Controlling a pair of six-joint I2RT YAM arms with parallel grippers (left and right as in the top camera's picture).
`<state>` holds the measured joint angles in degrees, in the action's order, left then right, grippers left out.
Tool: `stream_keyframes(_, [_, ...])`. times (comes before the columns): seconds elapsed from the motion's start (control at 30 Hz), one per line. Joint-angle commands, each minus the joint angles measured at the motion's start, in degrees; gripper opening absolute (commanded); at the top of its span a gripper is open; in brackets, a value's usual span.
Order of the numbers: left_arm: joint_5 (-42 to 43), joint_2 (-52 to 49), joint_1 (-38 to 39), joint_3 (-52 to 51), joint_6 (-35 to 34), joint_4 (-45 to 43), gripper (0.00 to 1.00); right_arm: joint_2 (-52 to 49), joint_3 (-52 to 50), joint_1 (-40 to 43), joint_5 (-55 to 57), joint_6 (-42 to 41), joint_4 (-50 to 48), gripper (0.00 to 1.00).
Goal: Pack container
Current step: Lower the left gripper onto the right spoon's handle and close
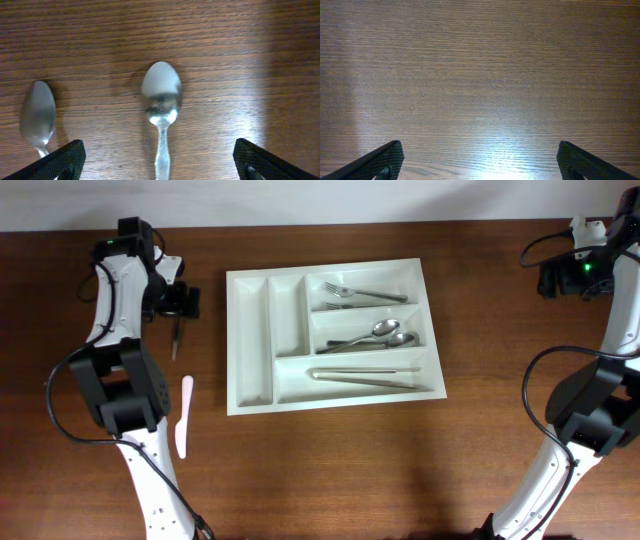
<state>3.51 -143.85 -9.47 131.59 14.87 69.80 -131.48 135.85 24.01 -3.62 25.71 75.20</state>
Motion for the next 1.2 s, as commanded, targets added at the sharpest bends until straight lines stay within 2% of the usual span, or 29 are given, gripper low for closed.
stream_keyframes(0.0, [1.6, -0.6, -0.7, -0.3, 4.1, 0.1, 0.96, -0.4, -0.3, 0.0, -0.7, 0.2, 0.0, 0.99])
stream_keyframes(0.47, [1.0, -4.4, -0.7, -0.3, 4.5, 0.9, 0.97, -0.4, -0.3, 0.0, -0.7, 0.2, 0.0, 0.99])
stream_keyframes(1.17, [-1.4, -4.5, -0.7, -0.3, 4.5, 0.8, 0.95, -0.4, -0.3, 0.0, -0.7, 0.2, 0.0, 0.99])
